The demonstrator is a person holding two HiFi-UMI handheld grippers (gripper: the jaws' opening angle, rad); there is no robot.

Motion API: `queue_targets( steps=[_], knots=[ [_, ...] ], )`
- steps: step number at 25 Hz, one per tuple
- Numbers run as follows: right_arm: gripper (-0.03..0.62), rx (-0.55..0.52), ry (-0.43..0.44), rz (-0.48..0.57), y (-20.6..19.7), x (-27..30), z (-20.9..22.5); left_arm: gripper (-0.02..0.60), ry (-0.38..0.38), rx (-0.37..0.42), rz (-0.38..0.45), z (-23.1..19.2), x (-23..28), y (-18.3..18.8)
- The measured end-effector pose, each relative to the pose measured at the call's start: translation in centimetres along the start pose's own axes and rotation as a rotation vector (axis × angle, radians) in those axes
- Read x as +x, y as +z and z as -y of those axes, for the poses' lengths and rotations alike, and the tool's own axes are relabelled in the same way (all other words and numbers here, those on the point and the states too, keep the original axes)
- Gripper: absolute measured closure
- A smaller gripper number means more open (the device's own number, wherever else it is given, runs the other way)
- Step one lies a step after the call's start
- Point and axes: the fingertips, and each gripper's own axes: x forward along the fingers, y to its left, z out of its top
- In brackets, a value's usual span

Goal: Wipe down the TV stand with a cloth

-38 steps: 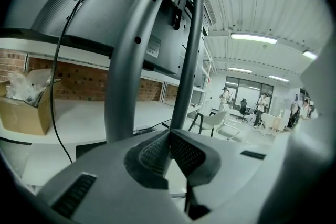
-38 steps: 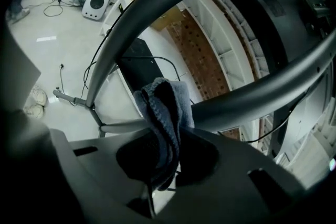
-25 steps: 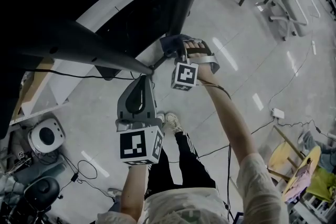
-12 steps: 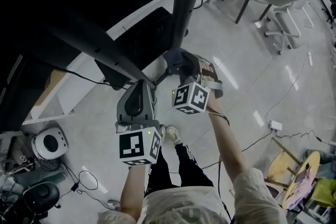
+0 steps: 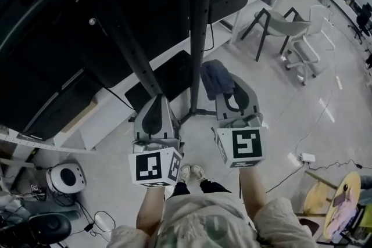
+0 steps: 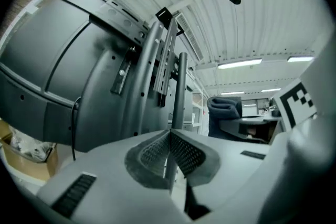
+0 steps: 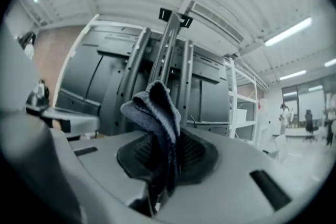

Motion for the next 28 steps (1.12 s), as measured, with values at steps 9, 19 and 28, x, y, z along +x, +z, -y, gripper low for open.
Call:
queue_targets(
  steps=[9, 19, 28],
  knots=[
    [0.537, 0.115, -0.01, 0.062, 2.7, -6.5, -2.7, 0.567, -0.063, 0.033, 0.116, 2.5, -3.9, 4.8],
    [0.537, 0.136, 0.002, 0.082, 3.6, -7.6, -3.5, 0.567, -0.079, 0.045, 0.133, 2.8, -4.8, 5.9],
    [0.537, 0.164, 0.016, 0.092, 3.9, -8.1, -4.1, 0.568, -0.09, 0.04, 0.137, 2.9, -5.0, 5.8]
  ],
)
